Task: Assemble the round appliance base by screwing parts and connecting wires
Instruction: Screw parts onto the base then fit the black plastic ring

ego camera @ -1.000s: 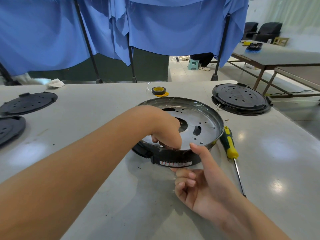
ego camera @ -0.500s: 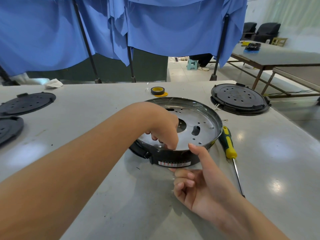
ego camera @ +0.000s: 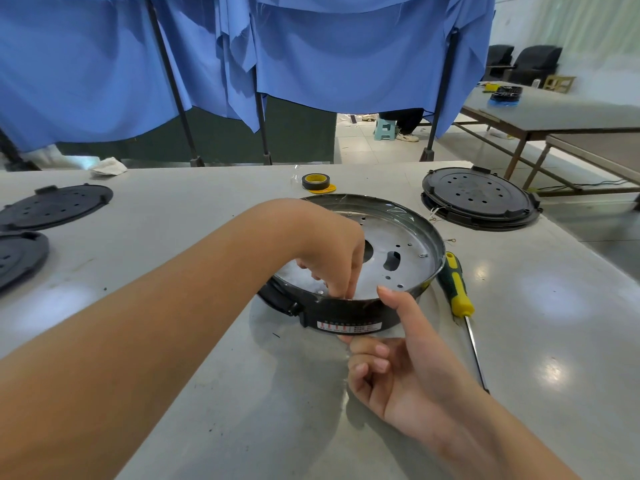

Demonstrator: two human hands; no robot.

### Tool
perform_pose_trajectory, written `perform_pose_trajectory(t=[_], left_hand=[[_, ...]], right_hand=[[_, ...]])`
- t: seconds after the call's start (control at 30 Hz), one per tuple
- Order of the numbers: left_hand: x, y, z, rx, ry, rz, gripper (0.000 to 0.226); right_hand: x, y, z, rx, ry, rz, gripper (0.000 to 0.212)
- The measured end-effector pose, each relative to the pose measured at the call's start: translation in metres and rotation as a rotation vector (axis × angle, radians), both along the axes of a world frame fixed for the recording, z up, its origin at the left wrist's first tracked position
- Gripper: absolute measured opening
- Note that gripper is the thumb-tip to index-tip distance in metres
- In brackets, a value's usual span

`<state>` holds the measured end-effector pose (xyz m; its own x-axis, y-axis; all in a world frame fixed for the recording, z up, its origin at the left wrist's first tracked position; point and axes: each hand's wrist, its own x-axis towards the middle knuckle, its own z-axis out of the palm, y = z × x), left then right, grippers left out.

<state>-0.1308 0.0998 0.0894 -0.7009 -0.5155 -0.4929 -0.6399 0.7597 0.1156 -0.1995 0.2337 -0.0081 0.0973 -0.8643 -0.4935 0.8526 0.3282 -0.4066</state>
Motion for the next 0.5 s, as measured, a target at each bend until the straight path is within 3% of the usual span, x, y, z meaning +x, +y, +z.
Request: perform_pose_trajectory(t=[0.13,0.3,0.5], left_hand=[[-0.0004,0.004,-0.0005,-0.101,0.004,-0.03,0.002],[-0.0013,0.0055,-0.0047,-0.143,-0.059,-0.051,0.017],[-0.0017,0.0043,-0.0037,-0.135,-0.058,-0.029,0.019]], right_hand=[[-0.0003,0.0006,-0.0014,0.001,-0.009,0.0,0.075],[-0.0006,0.0002,-0.0016,0.006,-0.001,-0.001,0.076],[-0.0005,0.0006,-0.0016,-0.002,-0.017,0.011,0.078]])
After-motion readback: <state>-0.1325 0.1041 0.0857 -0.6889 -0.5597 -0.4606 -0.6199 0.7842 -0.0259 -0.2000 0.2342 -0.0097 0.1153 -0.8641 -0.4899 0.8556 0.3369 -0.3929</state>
